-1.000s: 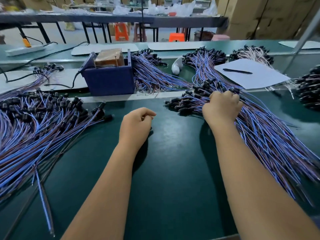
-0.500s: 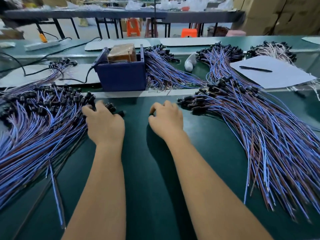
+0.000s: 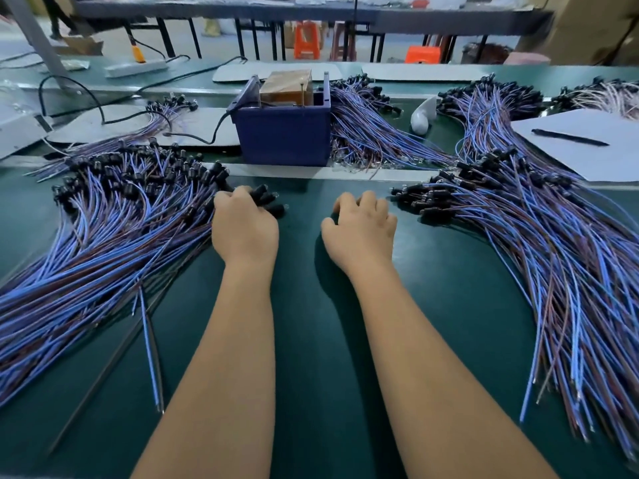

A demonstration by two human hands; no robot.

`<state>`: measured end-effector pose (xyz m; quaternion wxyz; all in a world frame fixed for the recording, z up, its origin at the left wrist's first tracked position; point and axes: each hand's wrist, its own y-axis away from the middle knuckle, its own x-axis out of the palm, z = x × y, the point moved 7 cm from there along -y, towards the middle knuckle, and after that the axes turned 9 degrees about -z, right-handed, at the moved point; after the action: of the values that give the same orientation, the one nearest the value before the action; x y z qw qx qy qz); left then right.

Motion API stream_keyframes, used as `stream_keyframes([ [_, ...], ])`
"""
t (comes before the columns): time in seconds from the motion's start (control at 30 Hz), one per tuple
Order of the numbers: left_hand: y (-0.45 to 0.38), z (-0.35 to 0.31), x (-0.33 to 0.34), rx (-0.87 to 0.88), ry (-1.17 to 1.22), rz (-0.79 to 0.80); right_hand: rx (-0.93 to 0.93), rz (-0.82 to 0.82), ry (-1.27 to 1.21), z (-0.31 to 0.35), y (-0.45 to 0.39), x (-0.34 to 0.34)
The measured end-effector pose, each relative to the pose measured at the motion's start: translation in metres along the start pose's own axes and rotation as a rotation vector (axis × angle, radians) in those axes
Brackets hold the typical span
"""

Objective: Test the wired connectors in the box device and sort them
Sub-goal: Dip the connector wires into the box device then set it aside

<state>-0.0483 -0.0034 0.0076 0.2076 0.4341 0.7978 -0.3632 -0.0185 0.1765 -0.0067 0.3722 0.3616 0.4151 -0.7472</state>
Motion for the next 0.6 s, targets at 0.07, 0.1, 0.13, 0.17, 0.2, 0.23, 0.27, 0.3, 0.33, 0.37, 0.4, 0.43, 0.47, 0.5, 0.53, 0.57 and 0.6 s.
stream_keyframes([
  [0.07, 0.0, -0.003, -0.003, 0.018, 0.074, -0.042, -0.002, 0.005, -0.005, 0.0, 0.001, 0.0],
  [0.1, 0.0, -0.004, -0.004, 0.026, 0.106, -0.062, -0.003, 0.005, -0.001, 0.0, 0.001, 0.0],
  [0.13, -0.001, -0.005, -0.005, 0.037, 0.131, -0.084, -0.005, 0.004, 0.005, 0.001, 0.0, 0.0],
  [0.17, -0.001, -0.006, -0.006, 0.052, 0.146, -0.105, -0.008, 0.003, 0.012, 0.001, 0.0, 0.0],
  [0.2, -0.001, -0.007, -0.006, 0.073, 0.154, -0.123, -0.012, 0.0, 0.017, 0.001, 0.0, 0.0],
  [0.23, -0.002, -0.008, -0.006, 0.098, 0.156, -0.133, -0.014, 0.0, 0.017, 0.001, 0.0, 0.0],
  [0.27, -0.003, -0.009, -0.004, 0.12, 0.155, -0.131, -0.014, -0.001, 0.013, 0.001, 0.0, 0.0],
  [0.3, -0.004, -0.009, -0.002, 0.133, 0.157, -0.122, -0.012, 0.0, 0.007, 0.001, 0.0, 0.0],
  [0.33, -0.004, -0.009, -0.001, 0.133, 0.17, -0.116, -0.013, -0.001, 0.002, 0.001, 0.0, 0.001],
  [0.37, -0.004, -0.009, -0.001, 0.117, 0.207, -0.11, -0.012, 0.004, 0.001, 0.001, 0.0, 0.001],
  [0.4, -0.005, -0.009, 0.0, 0.078, 0.293, -0.099, -0.011, 0.009, 0.0, 0.001, 0.0, 0.002],
  [0.43, -0.005, -0.009, 0.0, 0.01, 0.442, -0.076, -0.007, 0.015, 0.002, 0.001, 0.0, 0.002],
  [0.47, -0.003, -0.011, 0.002, -0.081, 0.629, -0.041, -0.01, 0.01, -0.003, 0.0, 0.0, 0.001],
  [0.5, 0.0, -0.014, 0.004, -0.177, 0.824, 0.002, -0.014, -0.003, -0.03, 0.002, 0.0, -0.001],
  [0.53, 0.005, -0.02, 0.007, -0.255, 1.008, 0.064, -0.007, -0.022, -0.107, 0.003, 0.0, -0.005],
  [0.57, 0.01, -0.029, 0.011, -0.31, 1.179, 0.15, 0.026, -0.039, -0.272, 0.004, -0.001, -0.009],
  [0.6, 0.015, -0.04, 0.014, -0.347, 1.32, 0.254, 0.103, -0.018, -0.53, 0.004, 0.0, -0.012],
])
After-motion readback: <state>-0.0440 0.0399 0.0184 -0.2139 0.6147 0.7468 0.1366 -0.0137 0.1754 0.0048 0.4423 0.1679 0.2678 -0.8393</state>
